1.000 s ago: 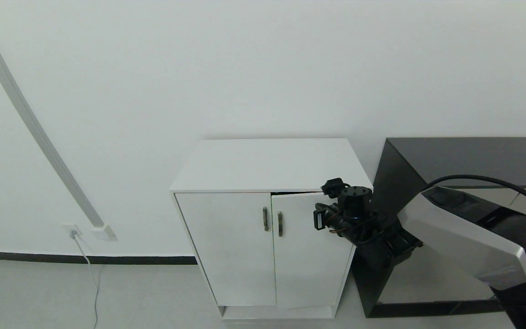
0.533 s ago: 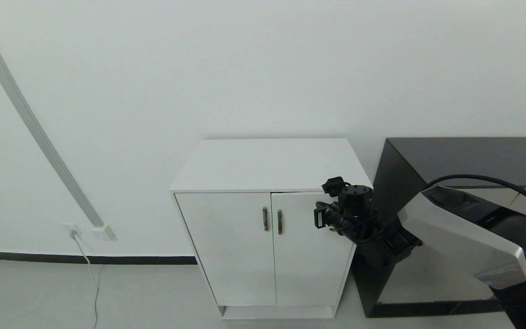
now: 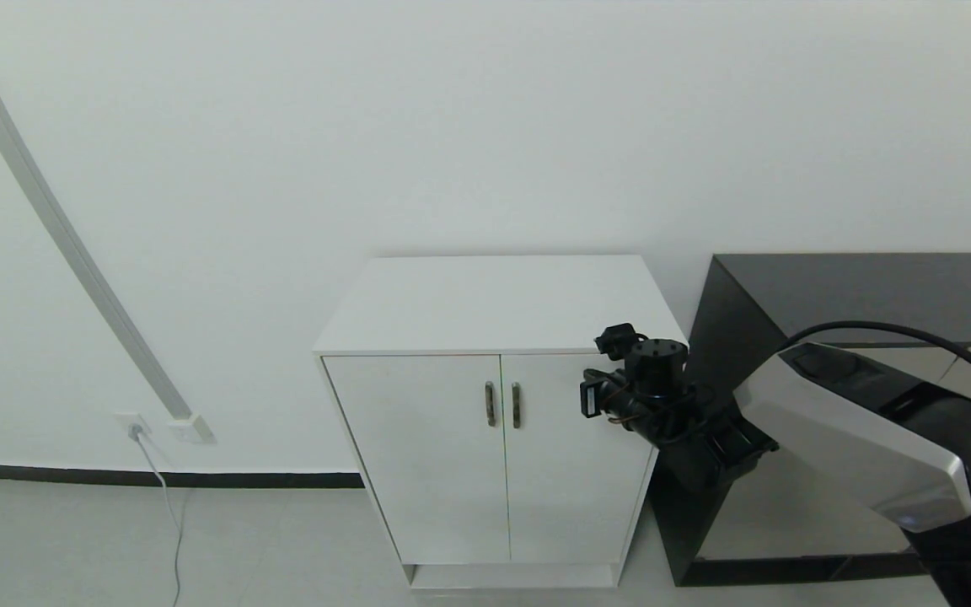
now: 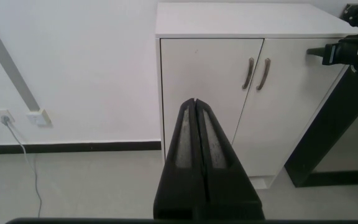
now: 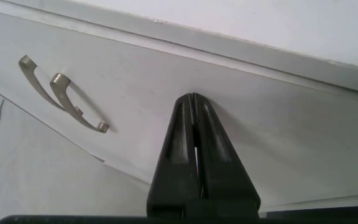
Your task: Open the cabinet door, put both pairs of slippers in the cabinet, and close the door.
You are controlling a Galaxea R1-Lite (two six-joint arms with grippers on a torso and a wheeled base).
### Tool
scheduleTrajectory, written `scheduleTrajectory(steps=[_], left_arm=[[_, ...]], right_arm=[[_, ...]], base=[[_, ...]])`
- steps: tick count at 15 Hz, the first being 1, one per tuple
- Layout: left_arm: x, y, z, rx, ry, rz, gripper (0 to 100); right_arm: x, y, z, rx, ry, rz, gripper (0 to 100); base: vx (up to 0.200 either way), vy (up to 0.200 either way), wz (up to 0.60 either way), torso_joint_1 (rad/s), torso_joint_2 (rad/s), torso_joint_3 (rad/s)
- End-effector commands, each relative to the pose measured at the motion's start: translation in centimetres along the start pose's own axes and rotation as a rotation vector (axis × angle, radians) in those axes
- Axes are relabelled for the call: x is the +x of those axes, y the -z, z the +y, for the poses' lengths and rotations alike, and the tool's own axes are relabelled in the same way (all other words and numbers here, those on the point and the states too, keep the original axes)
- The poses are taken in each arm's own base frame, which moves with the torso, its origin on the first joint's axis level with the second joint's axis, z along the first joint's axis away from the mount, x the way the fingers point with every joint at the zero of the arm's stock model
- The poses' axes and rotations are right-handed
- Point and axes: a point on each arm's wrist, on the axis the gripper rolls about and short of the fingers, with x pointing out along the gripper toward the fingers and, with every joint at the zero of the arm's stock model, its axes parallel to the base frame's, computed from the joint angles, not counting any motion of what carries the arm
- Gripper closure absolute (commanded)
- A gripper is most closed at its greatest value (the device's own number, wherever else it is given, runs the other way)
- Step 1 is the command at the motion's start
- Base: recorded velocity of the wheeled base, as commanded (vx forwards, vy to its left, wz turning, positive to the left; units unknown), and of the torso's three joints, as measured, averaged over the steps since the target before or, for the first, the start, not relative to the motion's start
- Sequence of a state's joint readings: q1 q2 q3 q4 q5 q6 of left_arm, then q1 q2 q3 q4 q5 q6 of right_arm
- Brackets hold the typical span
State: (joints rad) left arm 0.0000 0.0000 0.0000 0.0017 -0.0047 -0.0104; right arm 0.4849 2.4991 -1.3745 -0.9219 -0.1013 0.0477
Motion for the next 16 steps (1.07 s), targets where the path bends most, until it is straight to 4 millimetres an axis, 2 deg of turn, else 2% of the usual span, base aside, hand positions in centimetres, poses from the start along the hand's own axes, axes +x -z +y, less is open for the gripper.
scheduleTrajectory(steps=[1,6,9,13,16], left_arm=[[0.0,0.0,0.0,0.0,0.0,0.001,100],[0.0,0.0,0.0,0.0,0.0,0.0,100],[0.0,0.0,0.0,0.0,0.0,0.0,100],[0.0,0.0,0.0,0.0,0.0,0.001,100],[0.0,0.0,0.0,-0.002,0.0,0.0,100]], right_arm=[[0.1,0.1,0.0,0.0,0.0,0.0,100],[0.2,0.3,0.0,-0.002,0.002,0.003,100],[-1.0,-0.3,0.1,-0.003,-0.003,0.006,100],[-4.6,-1.5,-0.4,0.003,0.009,-0.013,100],[-9.4,-2.1,-3.3,0.017,0.071,-0.003,100]], base=[[0.0,0.0,0.0,0.0,0.0,0.0],[0.0,0.0,0.0,0.0,0.0,0.0],[0.0,0.0,0.0,0.0,0.0,0.0],[0.0,0.0,0.0,0.0,0.0,0.0],[0.0,0.0,0.0,0.0,0.0,0.0]])
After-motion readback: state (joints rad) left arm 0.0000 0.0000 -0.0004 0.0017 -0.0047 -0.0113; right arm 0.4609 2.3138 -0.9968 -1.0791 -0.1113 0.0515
